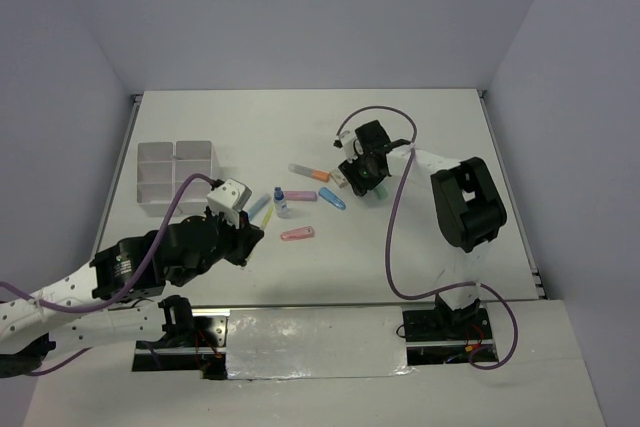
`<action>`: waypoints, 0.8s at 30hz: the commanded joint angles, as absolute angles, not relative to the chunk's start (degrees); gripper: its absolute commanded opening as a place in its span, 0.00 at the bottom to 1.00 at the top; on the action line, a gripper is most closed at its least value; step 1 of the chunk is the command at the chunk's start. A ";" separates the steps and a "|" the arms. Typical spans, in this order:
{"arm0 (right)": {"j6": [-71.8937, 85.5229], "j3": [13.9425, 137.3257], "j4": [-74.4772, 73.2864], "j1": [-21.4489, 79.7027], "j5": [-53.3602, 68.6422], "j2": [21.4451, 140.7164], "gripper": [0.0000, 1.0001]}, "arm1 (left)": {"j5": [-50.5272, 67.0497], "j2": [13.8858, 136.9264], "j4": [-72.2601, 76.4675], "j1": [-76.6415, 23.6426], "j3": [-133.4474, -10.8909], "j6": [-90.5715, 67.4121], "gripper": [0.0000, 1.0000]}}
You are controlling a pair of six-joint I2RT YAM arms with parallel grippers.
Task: Sort the stationery into containers
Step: Pick up the pen cap from the center of the board.
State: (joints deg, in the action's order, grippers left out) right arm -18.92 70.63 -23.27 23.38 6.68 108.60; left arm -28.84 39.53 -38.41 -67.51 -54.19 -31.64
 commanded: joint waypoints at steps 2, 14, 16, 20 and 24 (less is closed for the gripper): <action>-17.75 67.51 -19.52 23.64 8.09 103.63 0.57 | -28.74 38.94 -36.65 -67.24 -54.32 -30.94 0.00; -18.11 72.94 -23.20 23.47 8.00 109.51 0.54 | -28.39 38.14 -36.74 -67.24 -54.23 -30.76 0.00; -17.58 73.47 -24.34 23.47 7.65 110.30 0.51 | -28.30 38.23 -36.83 -67.24 -54.23 -30.76 0.00; -17.40 75.41 -27.77 23.47 7.21 111.88 0.42 | -28.21 38.50 -37.00 -67.32 -54.23 -30.76 0.00; -16.35 74.53 -28.21 23.47 6.50 111.45 0.33 | -28.39 38.23 -36.83 -67.32 -54.23 -30.76 0.00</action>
